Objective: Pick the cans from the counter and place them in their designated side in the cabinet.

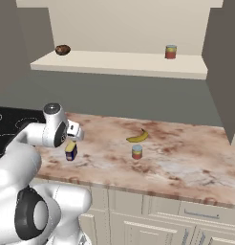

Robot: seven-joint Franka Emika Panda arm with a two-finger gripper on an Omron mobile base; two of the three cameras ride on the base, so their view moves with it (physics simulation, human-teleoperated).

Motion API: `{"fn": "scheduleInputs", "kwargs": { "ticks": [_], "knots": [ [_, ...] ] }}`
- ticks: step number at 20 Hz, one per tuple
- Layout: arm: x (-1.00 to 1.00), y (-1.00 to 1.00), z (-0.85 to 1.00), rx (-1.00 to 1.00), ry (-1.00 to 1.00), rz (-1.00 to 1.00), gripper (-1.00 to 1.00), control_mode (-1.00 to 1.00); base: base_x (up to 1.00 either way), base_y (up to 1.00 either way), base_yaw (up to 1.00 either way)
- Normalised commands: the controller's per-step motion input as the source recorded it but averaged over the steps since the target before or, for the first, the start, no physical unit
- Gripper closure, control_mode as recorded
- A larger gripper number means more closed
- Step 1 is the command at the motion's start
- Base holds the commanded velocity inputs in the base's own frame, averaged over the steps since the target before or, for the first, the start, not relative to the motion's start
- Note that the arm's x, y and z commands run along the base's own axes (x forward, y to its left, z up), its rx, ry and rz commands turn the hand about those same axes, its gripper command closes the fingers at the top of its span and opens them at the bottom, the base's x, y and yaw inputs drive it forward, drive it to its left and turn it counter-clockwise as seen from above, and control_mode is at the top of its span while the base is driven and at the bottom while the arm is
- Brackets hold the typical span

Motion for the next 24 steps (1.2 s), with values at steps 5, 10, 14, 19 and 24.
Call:
{"fn": "scheduleInputs", "kwargs": {
  "ticks": [5, 10, 14, 19, 24],
  "knots": [
    [0.11, 0.05, -0.21, 0.00, 0.05, 0.00, -1.00, -1.00, 0.00, 0.00, 0.00],
    [0.12, 0.07, -0.22, 0.00, 0.06, 0.00, -1.00, -1.00, 0.00, 0.00, 0.00],
    [0.09, 0.03, -0.20, 0.00, 0.05, 0.00, -1.00, -1.00, 0.00, 0.00, 0.00],
    [0.04, 0.00, -0.18, 0.00, 0.04, 0.00, -1.00, -1.00, 0.00, 0.00, 0.00],
    [0.05, 0.00, -0.17, 0.00, 0.03, 0.00, -1.00, -1.00, 0.00, 0.00, 0.00]
  ]
}}
